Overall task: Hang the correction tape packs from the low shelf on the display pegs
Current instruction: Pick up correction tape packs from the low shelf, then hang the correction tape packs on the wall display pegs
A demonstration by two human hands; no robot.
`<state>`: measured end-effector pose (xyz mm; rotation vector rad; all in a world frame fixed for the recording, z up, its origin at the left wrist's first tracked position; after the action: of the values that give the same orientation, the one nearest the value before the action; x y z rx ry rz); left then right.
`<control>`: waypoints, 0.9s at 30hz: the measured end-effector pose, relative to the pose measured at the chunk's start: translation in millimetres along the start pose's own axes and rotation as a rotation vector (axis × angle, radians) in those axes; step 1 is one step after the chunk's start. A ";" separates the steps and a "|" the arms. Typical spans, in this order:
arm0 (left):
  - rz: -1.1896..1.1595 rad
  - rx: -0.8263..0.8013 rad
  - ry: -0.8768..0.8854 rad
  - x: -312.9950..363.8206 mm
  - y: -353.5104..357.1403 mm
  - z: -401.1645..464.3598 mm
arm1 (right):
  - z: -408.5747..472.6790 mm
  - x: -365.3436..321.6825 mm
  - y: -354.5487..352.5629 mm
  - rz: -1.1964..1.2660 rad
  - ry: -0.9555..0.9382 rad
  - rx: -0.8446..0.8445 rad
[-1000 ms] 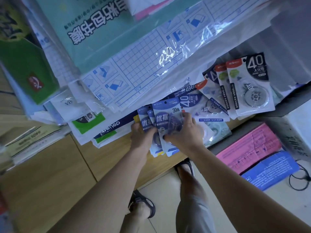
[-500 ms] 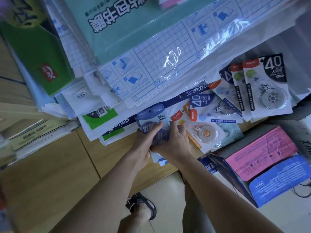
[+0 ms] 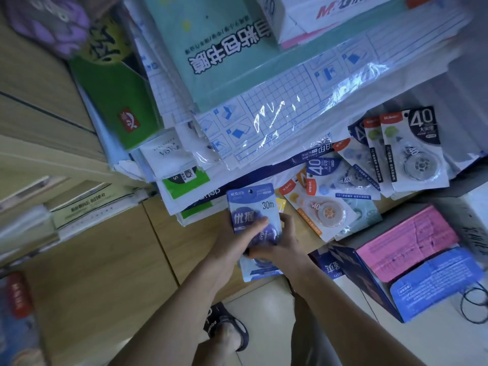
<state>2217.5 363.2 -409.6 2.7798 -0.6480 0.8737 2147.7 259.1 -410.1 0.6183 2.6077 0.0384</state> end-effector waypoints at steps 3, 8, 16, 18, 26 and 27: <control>0.055 0.013 0.104 29.1 -4.2 -35.2 | -40.1 -14.5 7.8 0.081 -0.068 -0.047; 0.042 -0.009 0.268 91.2 -4.9 -111.4 | -115.7 -58.1 20.5 0.196 -0.229 -0.039; 0.060 -0.075 0.674 255.2 4.5 -264.8 | -290.9 -188.5 48.0 0.220 -0.586 -0.091; 0.054 -0.072 0.791 303.0 9.2 -307.8 | -337.1 -227.0 55.4 0.212 -0.698 -0.149; 0.111 -0.033 1.199 462.7 27.8 -478.2 | -507.0 -369.3 65.4 0.120 -1.122 -0.240; 0.115 -0.014 1.240 478.2 29.7 -495.7 | -525.0 -383.8 65.8 0.107 -1.169 -0.247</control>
<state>2304.4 300.9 271.5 1.6179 -0.5153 2.2014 2249.6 192.5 232.2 0.4702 1.4138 0.0210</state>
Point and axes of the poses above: each hand's wrist, its own z-axis towards the middle knuckle, its own y-axis out of the palm, x = y × z, the point moved 8 cm from there along z, towards the middle knuckle, and after that the axes turned 6 degrees about y, right-handed, at the moved point
